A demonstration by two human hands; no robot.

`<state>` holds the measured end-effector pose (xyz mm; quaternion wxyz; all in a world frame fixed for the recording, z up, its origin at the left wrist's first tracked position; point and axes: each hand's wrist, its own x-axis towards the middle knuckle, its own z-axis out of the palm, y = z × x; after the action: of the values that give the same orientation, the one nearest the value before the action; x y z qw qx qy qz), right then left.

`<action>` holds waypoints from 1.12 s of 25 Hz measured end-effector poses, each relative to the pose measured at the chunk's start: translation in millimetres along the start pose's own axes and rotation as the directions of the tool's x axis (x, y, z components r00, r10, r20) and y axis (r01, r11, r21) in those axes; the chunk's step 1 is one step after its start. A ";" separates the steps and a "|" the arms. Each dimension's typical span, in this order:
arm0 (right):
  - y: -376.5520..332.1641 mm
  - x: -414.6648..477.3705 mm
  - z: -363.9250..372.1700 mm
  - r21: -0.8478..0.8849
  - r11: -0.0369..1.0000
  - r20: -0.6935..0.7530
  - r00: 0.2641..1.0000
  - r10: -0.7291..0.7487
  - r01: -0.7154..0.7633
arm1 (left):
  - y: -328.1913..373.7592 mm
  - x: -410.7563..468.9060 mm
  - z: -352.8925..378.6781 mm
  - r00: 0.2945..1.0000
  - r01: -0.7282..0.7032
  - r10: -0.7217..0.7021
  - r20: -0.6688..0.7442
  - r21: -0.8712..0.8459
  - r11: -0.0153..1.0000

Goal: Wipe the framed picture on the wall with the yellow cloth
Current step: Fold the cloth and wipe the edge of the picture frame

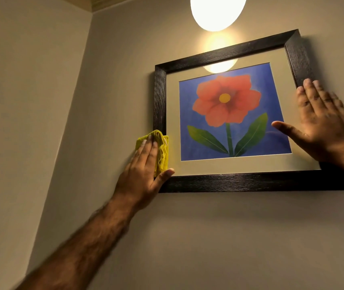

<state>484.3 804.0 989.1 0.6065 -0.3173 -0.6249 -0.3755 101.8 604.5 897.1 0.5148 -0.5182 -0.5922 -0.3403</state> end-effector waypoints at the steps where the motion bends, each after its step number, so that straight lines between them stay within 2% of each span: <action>1: -0.4 -0.3 -0.4 -0.003 1.000 -0.001 1.000 -0.002 0.002 | 0.7 13.9 -3.0 1.000 0.006 -0.006 -0.015 0.009 1.000; 7: -0.1 -0.4 -1.6 -0.010 1.000 0.000 1.000 -0.004 0.004 | 2.2 129.7 -19.0 0.991 0.121 -0.121 -0.050 -0.013 0.993; 10: 0.0 0.1 -1.8 -0.017 1.000 0.002 1.000 -0.005 0.005 | 0.5 154.3 -23.2 0.989 0.137 -0.137 -0.050 -0.002 0.990; 13: 0.5 -0.4 -2.4 -0.024 1.000 0.006 1.000 -0.006 0.006 | 0.8 131.9 -18.5 0.993 0.112 -0.113 -0.044 -0.009 0.994; 17: -0.6 -0.4 -2.0 -0.020 1.000 0.004 1.000 -0.009 0.009 | 5.0 47.0 -0.6 0.997 0.069 -0.069 -0.016 -0.032 0.997; 21: -0.9 -0.6 -1.8 -0.033 0.999 0.014 1.000 -0.016 0.016 | 7.3 -15.8 7.0 0.999 0.032 -0.034 0.039 0.036 0.999; 24: 0.1 -0.8 -0.5 -0.032 0.999 0.008 1.000 -0.009 0.009 | 6.3 7.7 -1.8 1.000 -0.002 0.000 0.029 0.083 0.997; 28: 1.3 0.2 0.3 -0.024 1.000 0.013 1.000 -0.004 0.005 | 5.7 79.7 -13.4 0.998 0.063 -0.062 -0.003 0.040 0.997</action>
<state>485.2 804.9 989.5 0.5977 -0.3257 -0.6249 -0.3824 116.1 614.2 976.2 0.5146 -0.4888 -0.6143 -0.3448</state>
